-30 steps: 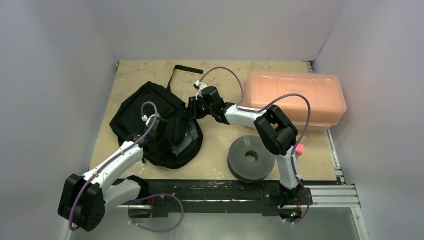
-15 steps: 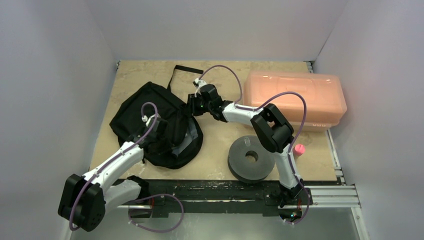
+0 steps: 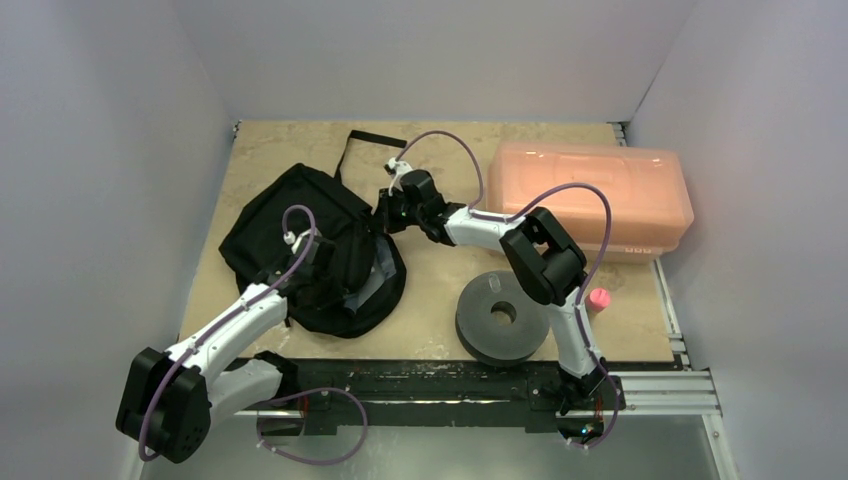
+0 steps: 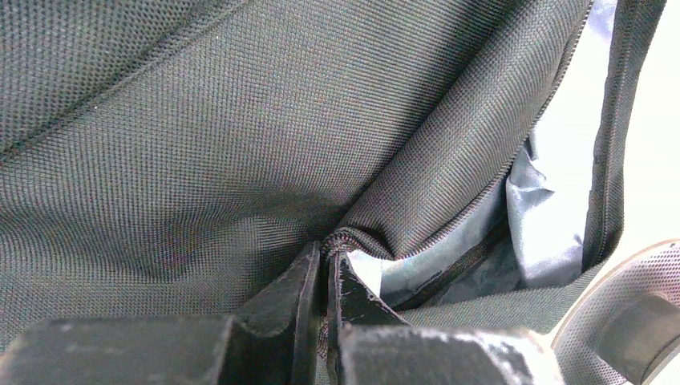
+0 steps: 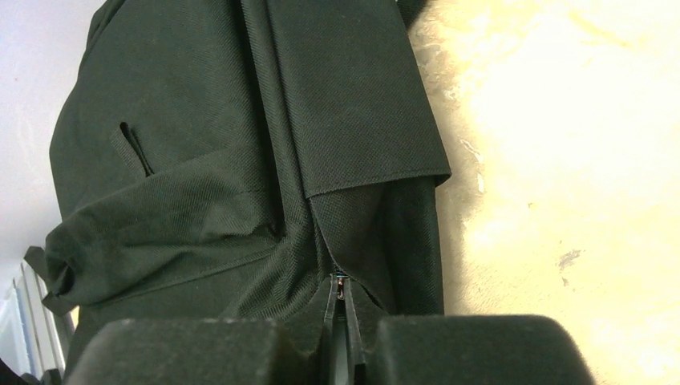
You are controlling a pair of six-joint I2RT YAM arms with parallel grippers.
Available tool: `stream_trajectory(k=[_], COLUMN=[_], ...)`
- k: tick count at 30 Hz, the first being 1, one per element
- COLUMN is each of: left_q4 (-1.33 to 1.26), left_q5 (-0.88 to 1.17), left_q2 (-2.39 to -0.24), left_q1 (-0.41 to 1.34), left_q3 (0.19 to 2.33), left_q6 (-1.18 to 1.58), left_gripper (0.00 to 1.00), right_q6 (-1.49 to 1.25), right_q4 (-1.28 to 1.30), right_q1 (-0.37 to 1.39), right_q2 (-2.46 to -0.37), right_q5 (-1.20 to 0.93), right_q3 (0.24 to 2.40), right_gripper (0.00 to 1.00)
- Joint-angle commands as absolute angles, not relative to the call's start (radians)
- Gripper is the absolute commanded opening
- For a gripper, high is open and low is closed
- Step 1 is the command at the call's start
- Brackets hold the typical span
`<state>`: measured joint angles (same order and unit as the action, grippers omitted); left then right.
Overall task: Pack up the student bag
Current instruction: Zip the student bag at the center of the board.
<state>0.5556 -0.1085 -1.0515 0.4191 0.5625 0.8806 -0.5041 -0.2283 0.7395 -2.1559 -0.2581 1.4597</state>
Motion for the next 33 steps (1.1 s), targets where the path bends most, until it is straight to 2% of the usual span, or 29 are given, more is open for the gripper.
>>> stream_trajectory(k=[1,5,6,9,10,15,17,20,23,28,30,33], left_q4=[0.566,0.514,0.495,0.475,0.476,0.498,0.506,0.513,0.484,0.418,0.416,0.367], left_q5=[-0.101,-0.022,-0.007,0.045,0.054,0.041,0.005,-0.028,0.039,0.073,0.058,0.125], left_q2=[-1.052,-1.032,-1.014,-0.955,-0.936,-0.914,-0.947,-1.037,-1.099,-1.025,-0.989,-1.029], left_q1=[0.412,0.413,0.412,0.411,0.41,0.407,0.404,0.391,0.366,0.362,0.361,0.362], left_q3=[0.551,0.547,0.546,0.56,0.573,0.68,0.732,0.796,0.822,0.736,0.69,0.688], left_q6=[0.876,0.841,0.834,0.828,0.822,0.806,0.801,0.792,0.792,0.771,0.763,0.727], left_gripper=[0.0,0.0,0.06,0.37,0.44,0.71,0.78,0.8,0.78,0.74,0.77,0.85], right_q6=[-0.488,-0.539,-0.549,-0.57,-0.575,-0.603,-0.662,-0.716,-0.695,-0.596,-0.59,-0.663], right_q4=[-0.278,-0.291,-0.29,-0.29,-0.291,-0.317,-0.345,-0.361,-0.309,-0.194,-0.167,-0.218], right_q1=[0.73,0.723,0.72,0.713,0.708,0.7,0.692,0.687,0.686,0.686,0.684,0.673], right_q2=[-2.144,-2.093,-2.085,-2.065,-2.06,-2.043,-2.038,-2.01,-1.972,-1.94,-1.942,-1.933], right_q5=[-0.316,-0.396,-0.42,-0.466,-0.474,-0.514,-0.561,-0.609,-0.598,-0.519,-0.48,-0.444], right_q3=[1.461,1.431,1.426,1.413,1.407,1.382,1.373,1.354,1.345,1.34,1.345,1.303], right_gripper=[0.01,0.0,0.0,0.0,0.0,0.0,0.0,0.0,0.0,0.0,0.0,0.1])
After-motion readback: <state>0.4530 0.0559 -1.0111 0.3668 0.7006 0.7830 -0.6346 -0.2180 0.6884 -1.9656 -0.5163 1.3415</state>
